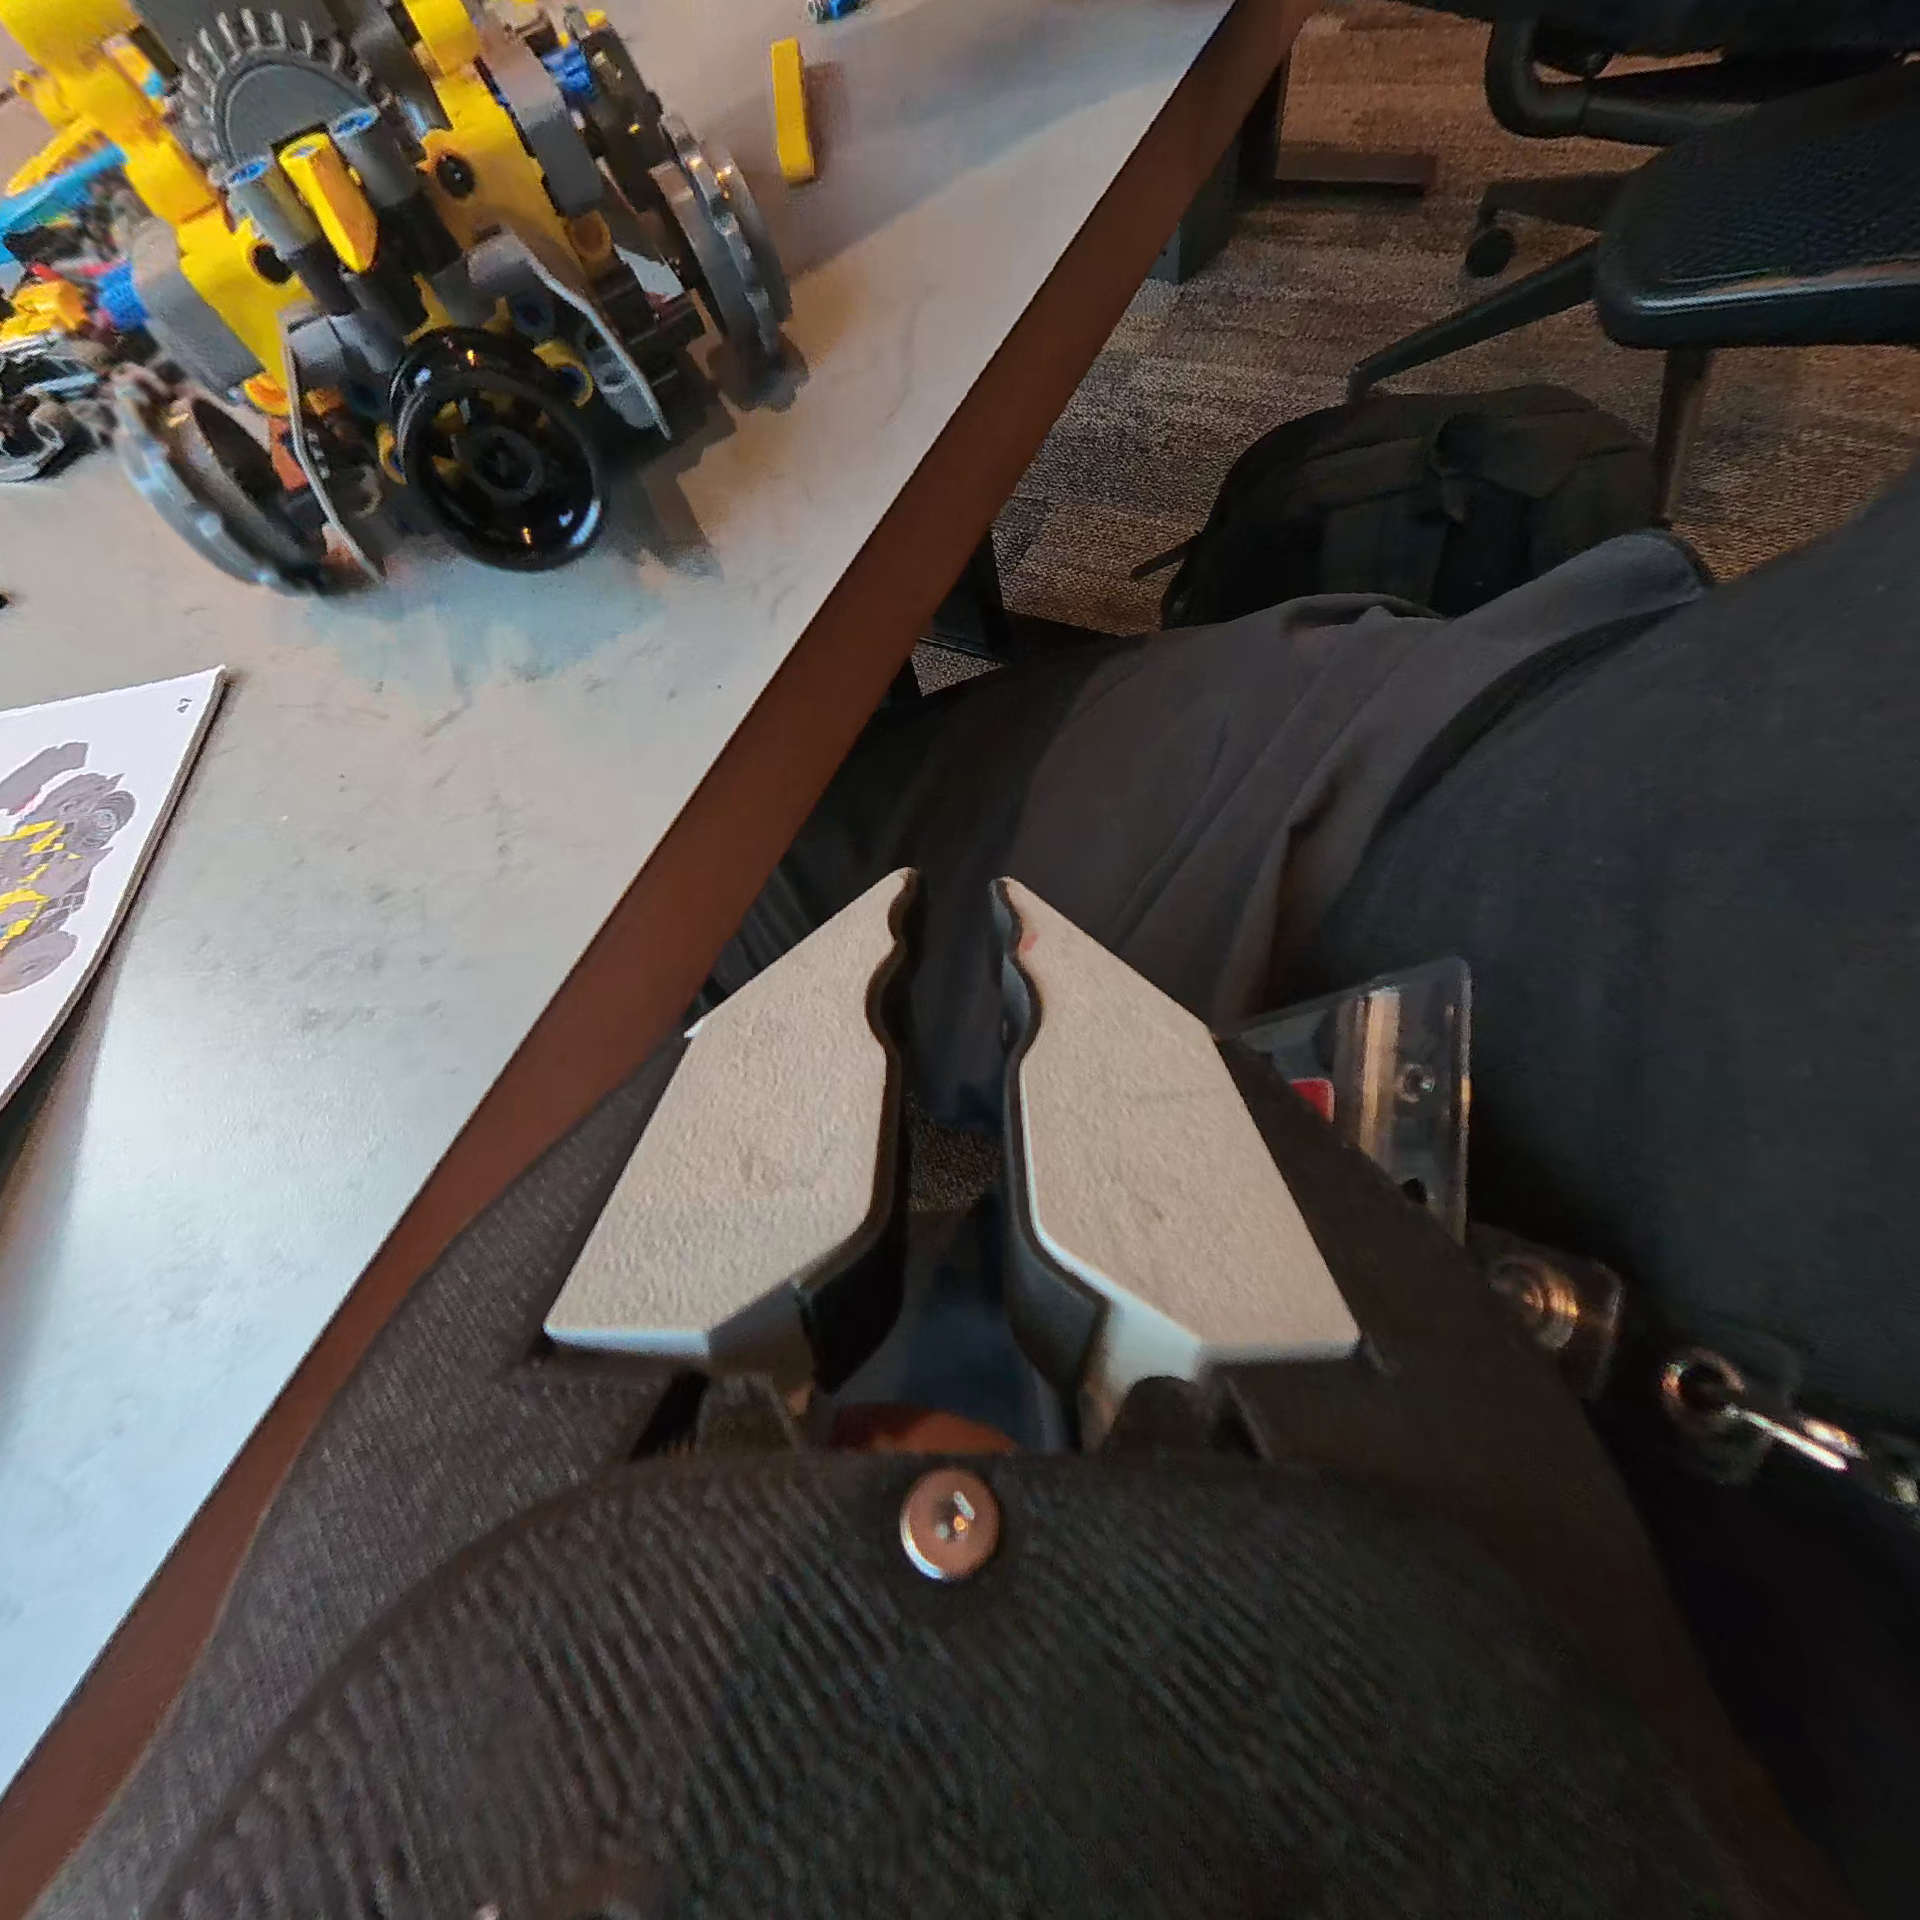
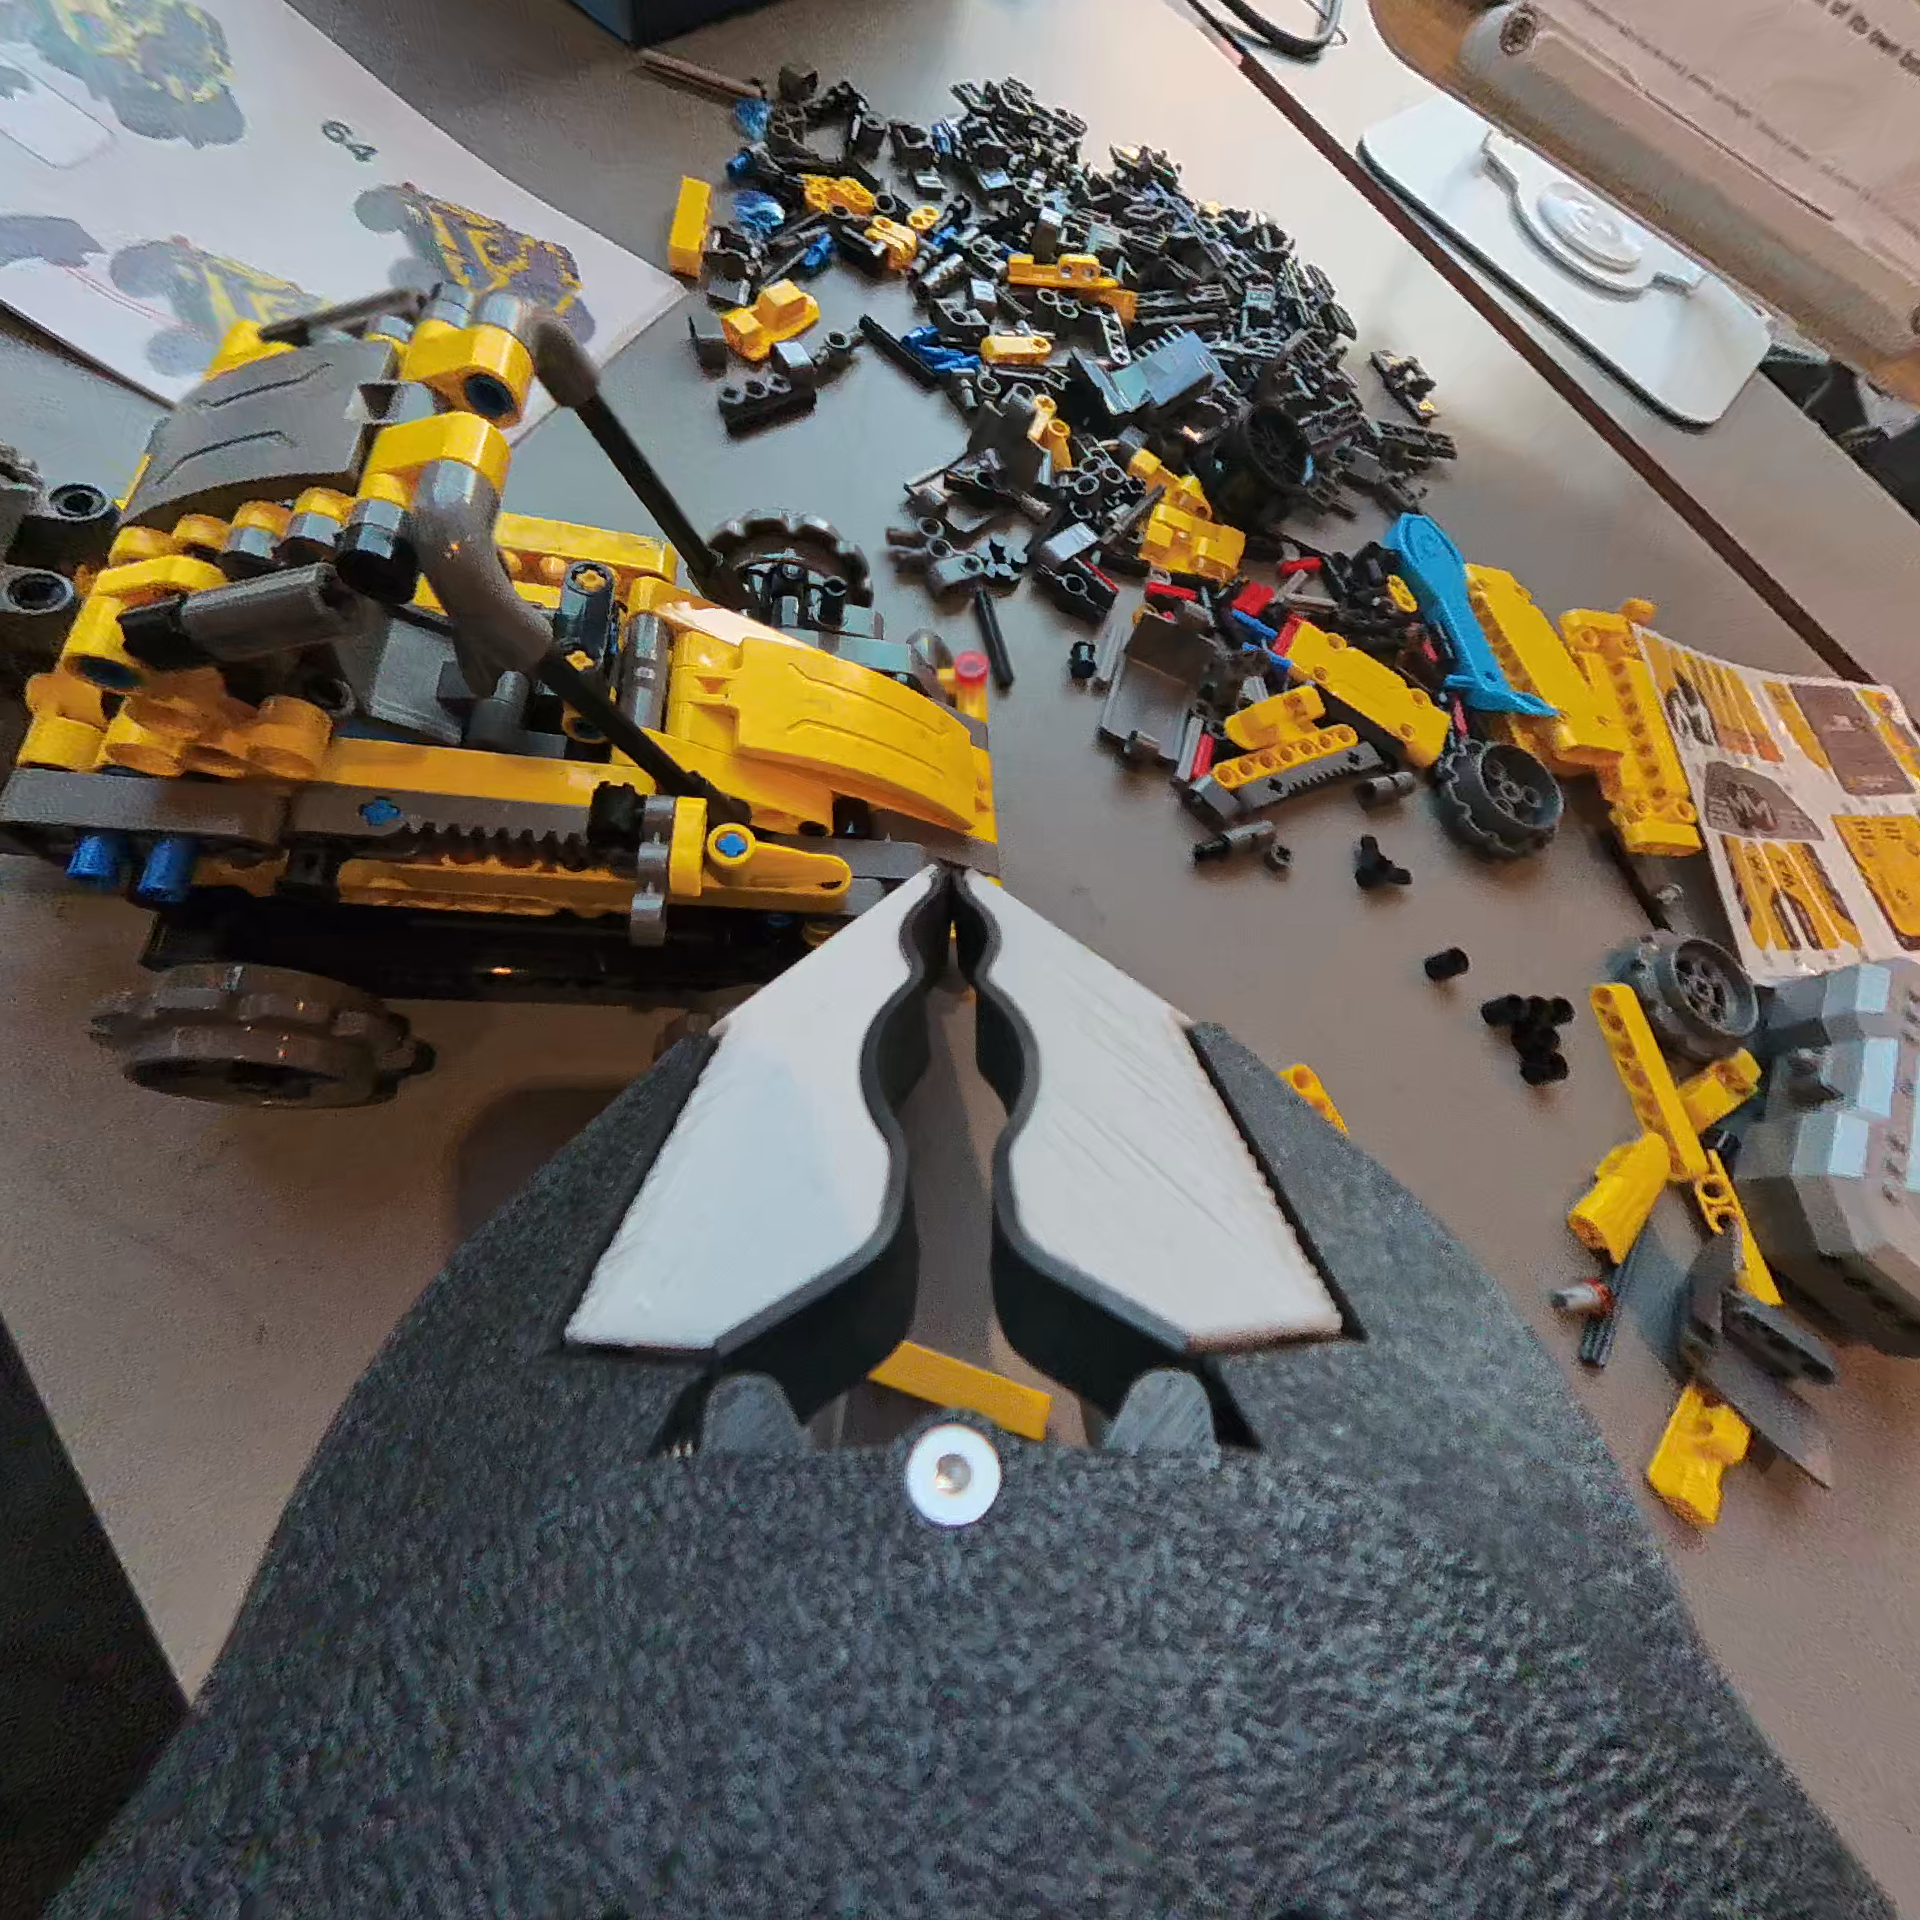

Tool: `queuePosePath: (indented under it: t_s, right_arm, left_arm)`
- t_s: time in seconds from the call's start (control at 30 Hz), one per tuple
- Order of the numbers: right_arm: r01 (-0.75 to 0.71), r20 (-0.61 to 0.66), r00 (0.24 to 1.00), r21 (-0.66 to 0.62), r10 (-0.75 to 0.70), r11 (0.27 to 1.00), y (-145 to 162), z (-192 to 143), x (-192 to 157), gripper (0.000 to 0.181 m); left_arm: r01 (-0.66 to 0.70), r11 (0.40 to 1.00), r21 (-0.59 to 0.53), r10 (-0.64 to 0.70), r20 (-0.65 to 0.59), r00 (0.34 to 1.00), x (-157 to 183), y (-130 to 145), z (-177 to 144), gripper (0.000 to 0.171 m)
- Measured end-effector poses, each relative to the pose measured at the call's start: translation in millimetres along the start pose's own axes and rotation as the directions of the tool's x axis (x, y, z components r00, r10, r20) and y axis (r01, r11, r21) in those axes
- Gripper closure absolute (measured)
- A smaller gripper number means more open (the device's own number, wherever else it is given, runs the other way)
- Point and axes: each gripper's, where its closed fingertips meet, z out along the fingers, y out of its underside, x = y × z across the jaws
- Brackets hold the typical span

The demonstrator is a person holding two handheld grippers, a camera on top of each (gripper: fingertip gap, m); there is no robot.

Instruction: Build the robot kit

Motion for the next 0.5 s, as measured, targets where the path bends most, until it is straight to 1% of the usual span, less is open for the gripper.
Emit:
queuePosePath:
  t_s: [0.1, 0.23, 0.3, 0.37, 0.43, 0.5]
  right_arm:
    - [0.023, -0.013, 1.000, -0.001, -0.023, 1.000, -7, 4, -2, 0.181]
    - [-0.046, -0.008, 0.999, 0.085, 0.047, 0.995, -33, -7, 12, 0.179]
    - [-0.081, 0.004, 0.997, 0.138, 0.081, 0.987, -51, -16, 20, 0.169]
    - [-0.095, 0.029, 0.995, 0.204, 0.091, 0.974, -72, -23, 25, 0.166]
    - [-0.086, 0.067, 0.995, 0.264, 0.071, 0.961, -99, -24, 27, 0.160]
    - [-0.031, 0.094, 0.996, 0.259, 0.007, 0.965, -125, -14, 29, 0.151]
  left_arm:
    - [0.002, 1.000, 0.001, -0.002, 0.000, 1.000, -1, 0, 0, 0.163]
    - [0.006, 1.000, 0.001, -0.006, -0.002, 1.000, -1, 1, -1, 0.163]
    - [0.008, 1.000, 0.001, -0.008, -0.002, 1.000, -1, 0, -1, 0.163]
    - [0.013, 1.000, 0.001, -0.013, -0.005, 1.000, -1, 1, 0, 0.163]
    - [0.017, 1.000, -0.004, -0.017, -0.008, 1.000, -1, 2, 1, 0.162]
    - [0.017, 1.000, -0.004, -0.017, -0.010, 1.000, -1, 2, 1, 0.162]
